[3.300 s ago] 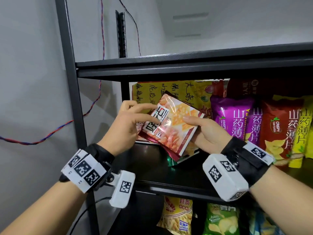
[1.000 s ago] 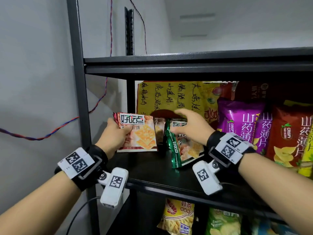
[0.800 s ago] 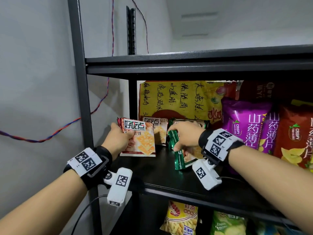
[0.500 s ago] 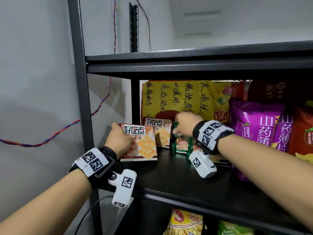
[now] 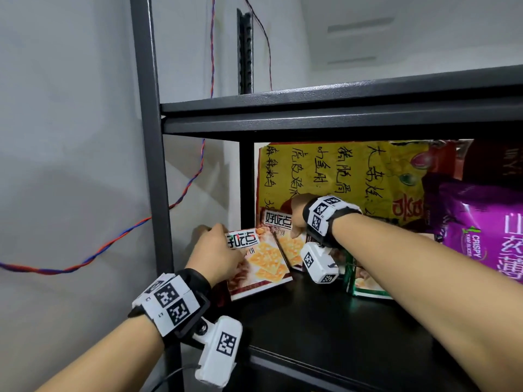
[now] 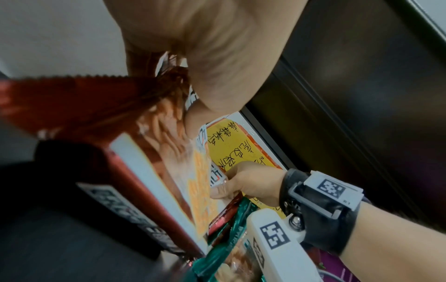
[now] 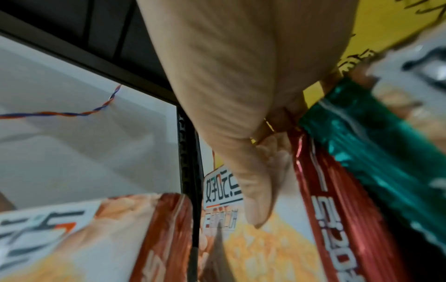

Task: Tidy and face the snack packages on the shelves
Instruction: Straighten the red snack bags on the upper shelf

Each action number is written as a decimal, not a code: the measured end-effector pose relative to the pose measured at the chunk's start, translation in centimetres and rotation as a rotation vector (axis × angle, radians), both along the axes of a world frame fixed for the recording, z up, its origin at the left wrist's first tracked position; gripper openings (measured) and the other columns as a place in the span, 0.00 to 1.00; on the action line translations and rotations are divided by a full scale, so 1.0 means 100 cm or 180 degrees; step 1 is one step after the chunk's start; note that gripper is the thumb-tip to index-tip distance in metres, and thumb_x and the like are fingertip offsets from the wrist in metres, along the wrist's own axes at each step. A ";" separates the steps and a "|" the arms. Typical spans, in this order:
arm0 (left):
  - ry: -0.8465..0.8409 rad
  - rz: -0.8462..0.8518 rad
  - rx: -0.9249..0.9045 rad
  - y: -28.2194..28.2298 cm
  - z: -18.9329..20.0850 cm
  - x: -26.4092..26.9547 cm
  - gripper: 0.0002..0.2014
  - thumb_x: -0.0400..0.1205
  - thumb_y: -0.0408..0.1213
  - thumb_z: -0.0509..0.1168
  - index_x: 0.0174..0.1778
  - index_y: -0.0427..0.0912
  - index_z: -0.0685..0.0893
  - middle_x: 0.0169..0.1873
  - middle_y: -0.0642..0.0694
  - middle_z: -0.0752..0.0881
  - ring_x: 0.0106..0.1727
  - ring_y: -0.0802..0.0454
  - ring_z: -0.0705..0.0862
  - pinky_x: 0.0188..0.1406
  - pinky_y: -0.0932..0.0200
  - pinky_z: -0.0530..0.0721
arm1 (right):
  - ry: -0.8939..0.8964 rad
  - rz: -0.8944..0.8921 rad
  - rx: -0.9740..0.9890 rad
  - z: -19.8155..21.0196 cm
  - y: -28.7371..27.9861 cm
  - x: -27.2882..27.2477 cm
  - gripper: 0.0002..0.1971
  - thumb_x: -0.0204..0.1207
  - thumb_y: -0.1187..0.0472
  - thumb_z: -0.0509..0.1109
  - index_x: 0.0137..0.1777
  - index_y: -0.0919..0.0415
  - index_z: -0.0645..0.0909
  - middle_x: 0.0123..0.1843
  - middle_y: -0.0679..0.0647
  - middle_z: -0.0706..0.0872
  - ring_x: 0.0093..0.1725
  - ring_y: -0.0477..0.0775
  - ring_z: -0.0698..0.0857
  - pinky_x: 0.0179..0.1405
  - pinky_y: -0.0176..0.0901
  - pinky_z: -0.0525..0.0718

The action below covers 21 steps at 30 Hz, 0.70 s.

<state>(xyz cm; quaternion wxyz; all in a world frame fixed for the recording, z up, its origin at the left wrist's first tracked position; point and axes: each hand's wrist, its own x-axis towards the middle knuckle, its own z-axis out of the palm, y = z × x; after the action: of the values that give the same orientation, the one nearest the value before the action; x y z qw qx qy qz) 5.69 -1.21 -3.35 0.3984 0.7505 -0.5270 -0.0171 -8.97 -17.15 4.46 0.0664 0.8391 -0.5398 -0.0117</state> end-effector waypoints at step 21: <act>-0.0012 -0.0169 0.0770 -0.004 -0.012 0.008 0.16 0.76 0.43 0.79 0.52 0.43 0.81 0.47 0.46 0.88 0.48 0.49 0.86 0.39 0.58 0.77 | -0.1449 0.0209 -0.0141 0.005 0.036 -0.001 0.14 0.74 0.62 0.77 0.34 0.64 0.75 0.34 0.54 0.80 0.36 0.56 0.83 0.36 0.43 0.82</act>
<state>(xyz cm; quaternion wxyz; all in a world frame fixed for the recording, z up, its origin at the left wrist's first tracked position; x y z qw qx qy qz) 6.48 -1.59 -4.51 0.3034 0.7789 -0.5415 -0.0896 -9.10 -13.55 4.93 -0.0383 0.8356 -0.5134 0.1919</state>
